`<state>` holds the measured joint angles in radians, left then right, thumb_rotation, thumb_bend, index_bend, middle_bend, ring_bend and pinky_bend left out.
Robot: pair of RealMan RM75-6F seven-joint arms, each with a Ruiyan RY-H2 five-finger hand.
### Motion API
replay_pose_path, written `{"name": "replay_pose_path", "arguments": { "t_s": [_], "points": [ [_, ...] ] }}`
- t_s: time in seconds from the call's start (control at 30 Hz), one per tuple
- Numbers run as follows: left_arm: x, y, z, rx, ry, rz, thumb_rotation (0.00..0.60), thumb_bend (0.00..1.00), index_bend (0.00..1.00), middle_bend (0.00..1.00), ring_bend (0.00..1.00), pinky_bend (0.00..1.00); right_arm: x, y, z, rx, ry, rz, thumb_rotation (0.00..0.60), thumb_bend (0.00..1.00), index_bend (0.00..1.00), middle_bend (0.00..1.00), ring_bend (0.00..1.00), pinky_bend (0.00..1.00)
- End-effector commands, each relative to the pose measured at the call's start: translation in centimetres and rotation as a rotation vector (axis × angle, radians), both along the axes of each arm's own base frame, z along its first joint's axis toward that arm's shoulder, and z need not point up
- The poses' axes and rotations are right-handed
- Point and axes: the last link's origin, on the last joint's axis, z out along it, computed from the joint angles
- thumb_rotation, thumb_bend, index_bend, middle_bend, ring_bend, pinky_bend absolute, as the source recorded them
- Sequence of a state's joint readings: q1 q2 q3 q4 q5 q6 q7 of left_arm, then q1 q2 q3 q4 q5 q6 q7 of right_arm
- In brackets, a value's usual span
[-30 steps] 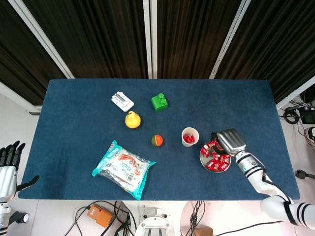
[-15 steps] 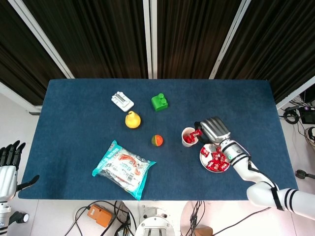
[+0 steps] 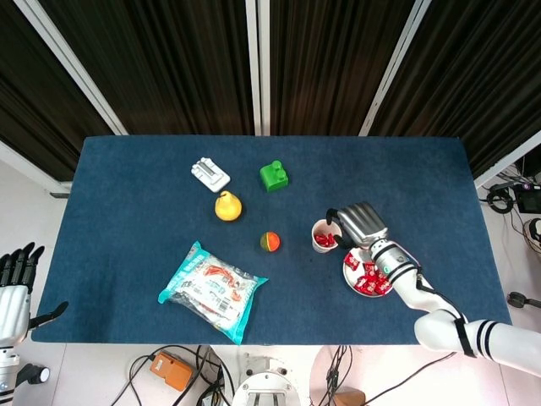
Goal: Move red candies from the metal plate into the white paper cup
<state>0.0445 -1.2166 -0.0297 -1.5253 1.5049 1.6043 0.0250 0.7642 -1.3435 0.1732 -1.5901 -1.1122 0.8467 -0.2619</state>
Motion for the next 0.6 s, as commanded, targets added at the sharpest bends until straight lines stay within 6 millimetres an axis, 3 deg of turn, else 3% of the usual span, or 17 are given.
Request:
{"name": "replay_pose_path", "arguments": {
  "t_s": [0.03,0.17,0.3,0.43,0.6],
  "points": [
    [0.0,0.0,0.0,0.001,-0.001,0.000,0.600,0.00,0.00,0.00,0.00,0.00,0.0,0.1,0.2,-0.008,-0.014,0.001,0.600,0.39,0.43,0.92,1.00,1.00],
    [-0.1,0.0,0.1,0.002,0.000,0.002,0.600,0.00,0.00,0.00,0.00,0.00,-0.8,1.1,1.6,-0.041,-0.050,-0.003,0.600,0.38,0.44,0.92,1.00,1.00],
    [-0.2,0.0,0.1,0.000,0.001,0.000,0.600,0.00,0.00,0.00,0.00,0.00,-3.2,3.0,2.6,-0.040,-0.013,-0.026,0.600,0.38,0.48,0.92,1.00,1.00],
    [-0.1,0.1,0.0,0.000,-0.003,-0.006,0.600,0.00,0.00,0.00,0.00,0.00,-6.0,4.9,1.9,0.013,0.062,-0.074,0.600,0.38,0.49,0.92,1.00,1.00],
    [0.1,0.1,-0.2,-0.004,-0.007,-0.014,0.600,0.00,0.00,0.00,0.00,0.00,-7.1,5.4,-0.2,0.064,0.097,-0.114,0.600,0.38,0.49,0.92,1.00,1.00]
  ]
}}
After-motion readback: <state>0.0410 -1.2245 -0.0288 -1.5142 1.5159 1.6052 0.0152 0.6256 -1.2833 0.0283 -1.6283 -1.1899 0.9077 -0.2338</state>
